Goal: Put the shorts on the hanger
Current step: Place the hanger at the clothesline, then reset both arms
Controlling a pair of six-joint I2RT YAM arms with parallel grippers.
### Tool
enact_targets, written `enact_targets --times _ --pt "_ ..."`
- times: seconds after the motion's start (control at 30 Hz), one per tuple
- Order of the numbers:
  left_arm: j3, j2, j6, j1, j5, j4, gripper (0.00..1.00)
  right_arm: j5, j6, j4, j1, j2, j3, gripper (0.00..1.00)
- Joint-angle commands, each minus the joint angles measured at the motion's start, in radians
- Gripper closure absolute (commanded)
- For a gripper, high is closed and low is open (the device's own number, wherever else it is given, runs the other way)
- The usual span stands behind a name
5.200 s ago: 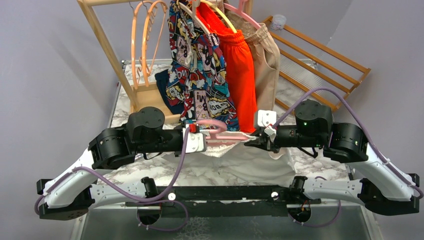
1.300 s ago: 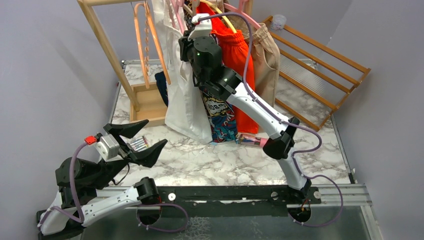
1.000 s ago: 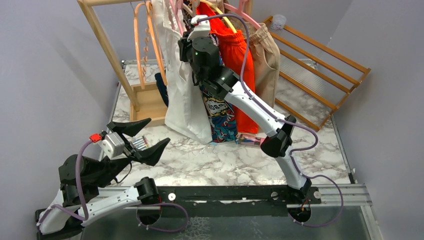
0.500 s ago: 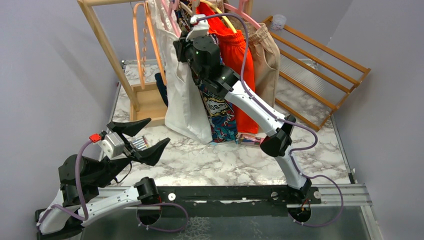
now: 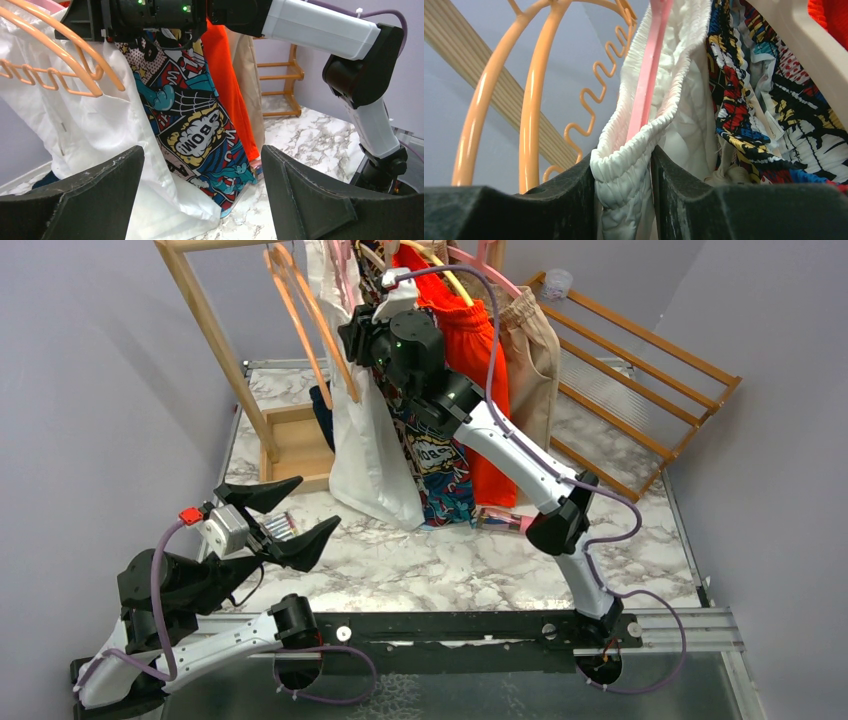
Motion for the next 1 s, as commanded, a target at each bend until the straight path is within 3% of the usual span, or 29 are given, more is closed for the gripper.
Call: enact_targets --times 0.0,0.4,0.57,0.77,0.97 --pt "-0.012 -0.019 -0.018 0.0 0.004 0.018 0.12 -0.069 -0.008 0.005 0.001 -0.09 -0.017 0.58" --pt "-0.037 -0.102 -0.063 0.0 -0.099 0.015 0.11 -0.134 -0.034 -0.12 0.001 -0.243 -0.094 0.44" --pt "-0.068 -0.146 -0.101 0.0 -0.168 -0.012 0.11 -0.213 -0.027 -0.211 0.001 -0.37 -0.176 0.28" --pt "-0.109 -0.168 -0.184 0.0 -0.287 -0.042 0.1 -0.277 -0.014 -0.173 0.0 -0.727 -0.55 0.16" --pt "-0.164 -0.149 -0.301 -0.002 -0.437 -0.06 0.1 -0.134 -0.053 -0.139 0.001 -1.119 -0.941 0.09"
